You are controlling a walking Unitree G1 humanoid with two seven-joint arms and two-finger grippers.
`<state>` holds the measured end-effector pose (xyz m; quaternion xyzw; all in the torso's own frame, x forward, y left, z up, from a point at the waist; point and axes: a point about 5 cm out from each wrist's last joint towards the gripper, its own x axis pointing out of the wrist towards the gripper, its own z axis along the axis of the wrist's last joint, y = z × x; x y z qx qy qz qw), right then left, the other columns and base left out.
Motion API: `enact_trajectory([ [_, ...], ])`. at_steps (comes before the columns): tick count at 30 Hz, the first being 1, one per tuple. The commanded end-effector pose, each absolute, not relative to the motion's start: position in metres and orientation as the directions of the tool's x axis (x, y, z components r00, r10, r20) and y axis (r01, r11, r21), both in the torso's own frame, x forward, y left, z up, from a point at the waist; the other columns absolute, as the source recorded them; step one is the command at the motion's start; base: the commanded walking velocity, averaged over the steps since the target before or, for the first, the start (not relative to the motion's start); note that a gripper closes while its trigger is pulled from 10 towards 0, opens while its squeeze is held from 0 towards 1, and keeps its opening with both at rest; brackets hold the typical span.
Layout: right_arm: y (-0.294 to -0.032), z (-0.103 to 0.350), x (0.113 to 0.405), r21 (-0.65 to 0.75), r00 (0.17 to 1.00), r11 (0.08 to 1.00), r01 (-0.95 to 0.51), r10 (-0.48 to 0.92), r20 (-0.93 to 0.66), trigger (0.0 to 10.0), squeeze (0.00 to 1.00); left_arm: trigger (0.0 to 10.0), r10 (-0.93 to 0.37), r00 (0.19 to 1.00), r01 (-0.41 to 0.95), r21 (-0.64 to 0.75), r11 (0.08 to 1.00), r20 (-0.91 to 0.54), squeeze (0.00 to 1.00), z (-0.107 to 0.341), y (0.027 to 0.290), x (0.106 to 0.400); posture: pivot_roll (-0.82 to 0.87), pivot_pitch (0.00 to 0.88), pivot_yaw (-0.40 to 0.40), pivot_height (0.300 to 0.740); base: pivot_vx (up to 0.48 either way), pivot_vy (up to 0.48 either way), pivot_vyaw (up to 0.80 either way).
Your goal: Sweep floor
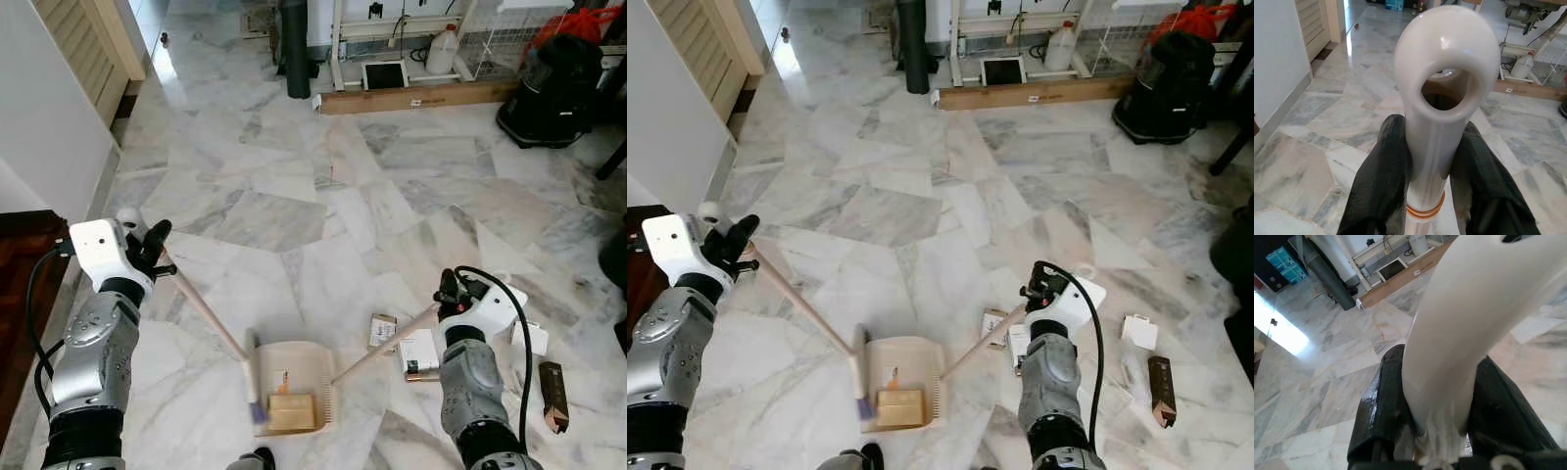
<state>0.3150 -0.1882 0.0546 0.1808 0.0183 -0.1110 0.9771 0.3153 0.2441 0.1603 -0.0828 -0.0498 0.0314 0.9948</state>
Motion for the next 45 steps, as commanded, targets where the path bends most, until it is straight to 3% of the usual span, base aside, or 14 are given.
enact_trajectory([
  [1, -0.179, 0.06, 0.319, 0.401, 0.979, 0.893, 0.202, -0.197, -0.054, 10.0, 0.0, 10.0, 0.07, 0.988, -0.043, -0.192, 0.98, 0.136, 0.0, 0.172, 0.246, 0.316, 0.02, 0.116, 0.07, 0.74, 0.0, 0.0, 0.0],
  [7, -0.182, 0.064, 0.321, 0.407, 0.979, 0.892, 0.199, -0.202, -0.037, 10.0, 0.0, 10.0, 0.121, 0.965, -0.112, -0.052, 0.992, 0.232, 0.0, 0.189, 0.25, 0.315, 0.02, 0.115, 0.069, 0.74, 0.0, 0.0, 0.0],
  [15, -0.184, 0.072, 0.324, 0.42, 0.977, 0.887, 0.194, -0.211, -0.006, 10.0, 0.0, 10.0, 0.222, 0.869, -0.21, -0.077, 0.975, 0.441, 0.0, 0.224, 0.263, 0.306, 0.02, 0.111, 0.071, 0.74, 0.0, 0.0, 0.0],
  [18, -0.185, 0.074, 0.325, 0.423, 0.977, 0.885, 0.193, -0.213, 0.001, 10.0, 0.0, 10.0, 0.231, 0.858, -0.236, -0.046, 0.971, 0.458, 0.0, 0.226, 0.265, 0.305, 0.02, 0.105, 0.072, 0.74, 0.0, 0.0, 0.0],
  [27, -0.191, 0.091, 0.322, 0.414, 0.964, 0.892, 0.184, -0.246, 0.101, 10.0, 0.0, 10.0, 0.17, 0.896, -0.236, 0.114, 0.965, 0.41, 0.0, 0.204, 0.261, 0.299, 0.0, 0.087, 0.092, 0.74, 0.0, 0.0, 0.0],
  [37, -0.197, 0.101, 0.31, 0.364, 0.951, 0.913, 0.184, -0.259, 0.168, 10.0, 0.0, 10.0, 0.09, 0.957, -0.12, 0.093, 0.988, 0.276, 0.0, 0.156, 0.232, 0.284, -0.06, 0.021, 0.079, 0.74, 0.0, 0.0, 0.0],
  [45, -0.2, 0.116, 0.309, 0.344, 0.947, 0.926, 0.155, -0.238, 0.214, 10.0, 0.0, 10.0, 0.117, 0.952, -0.132, 0.036, 0.991, 0.282, 0.0, 0.151, 0.218, 0.278, -0.05, 0.0, 0.063, 0.74, 0.0, 0.0, 0.0],
])
